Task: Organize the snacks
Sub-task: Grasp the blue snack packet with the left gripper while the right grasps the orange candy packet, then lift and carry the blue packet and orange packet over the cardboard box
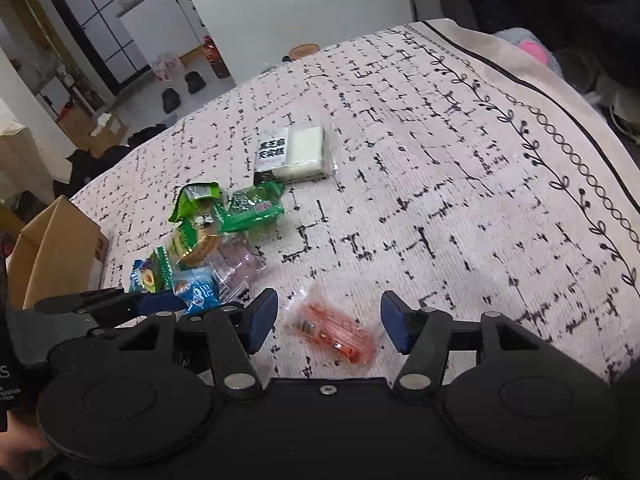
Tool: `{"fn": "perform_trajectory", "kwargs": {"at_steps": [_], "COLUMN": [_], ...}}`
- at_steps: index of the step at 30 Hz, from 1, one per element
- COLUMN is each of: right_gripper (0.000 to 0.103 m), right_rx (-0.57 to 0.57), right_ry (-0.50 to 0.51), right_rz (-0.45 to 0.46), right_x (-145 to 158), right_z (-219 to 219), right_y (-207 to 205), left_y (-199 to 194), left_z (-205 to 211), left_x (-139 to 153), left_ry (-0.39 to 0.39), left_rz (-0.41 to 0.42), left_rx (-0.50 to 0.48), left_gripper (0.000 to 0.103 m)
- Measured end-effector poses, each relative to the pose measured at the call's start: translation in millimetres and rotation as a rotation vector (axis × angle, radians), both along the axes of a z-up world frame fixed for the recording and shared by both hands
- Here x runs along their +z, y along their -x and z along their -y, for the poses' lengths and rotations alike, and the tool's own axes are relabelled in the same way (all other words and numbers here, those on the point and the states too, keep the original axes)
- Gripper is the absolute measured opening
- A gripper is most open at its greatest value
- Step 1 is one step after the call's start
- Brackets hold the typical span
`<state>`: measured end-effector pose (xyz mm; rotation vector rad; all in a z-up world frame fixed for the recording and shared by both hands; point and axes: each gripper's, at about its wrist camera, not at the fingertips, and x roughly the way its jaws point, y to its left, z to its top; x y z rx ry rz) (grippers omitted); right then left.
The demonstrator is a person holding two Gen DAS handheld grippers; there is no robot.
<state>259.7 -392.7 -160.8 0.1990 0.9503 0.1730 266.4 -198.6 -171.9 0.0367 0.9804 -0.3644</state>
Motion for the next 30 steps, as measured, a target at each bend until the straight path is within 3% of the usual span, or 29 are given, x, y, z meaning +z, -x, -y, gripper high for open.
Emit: {"fn": "perform_trajectory", "kwargs": {"at_steps": [4, 8, 10, 12, 13, 30], "right_gripper": [0.057, 0.053, 0.046, 0.028, 0.024, 0.020], "right_rx": [0.031, 0.062, 0.075, 0.080, 0.081, 0.110], "right_ry": [0.006, 0.046, 0.073, 0.111, 0.120, 0.061], "right_rz": [-0.013, -0.064, -0.088, -0.100, -0.100, -0.013], "right_x": [-5, -14, -18, -21, -20, 14], "right_z": [-6, -14, -18, -22, -24, -42], "right_y": [-3, -6, -5, -4, -4, 10], "left_y": [3, 8, 11, 12, 14, 37], "left_z": [-3, -6, -8, -10, -11, -43], "left_x": [2, 4, 4, 5, 6, 44], "left_ry": [0.020, 0.025, 0.032, 0.037, 0.040, 0.071], "left_rz": [-0.009, -0.014, -0.014, -0.015, -0.015, 0.070], "left_rx": [0.007, 0.011, 0.011, 0.012, 0.012, 0.021], "left_gripper": [0.035, 0.035, 0.034, 0.034, 0.034, 0.034]}}
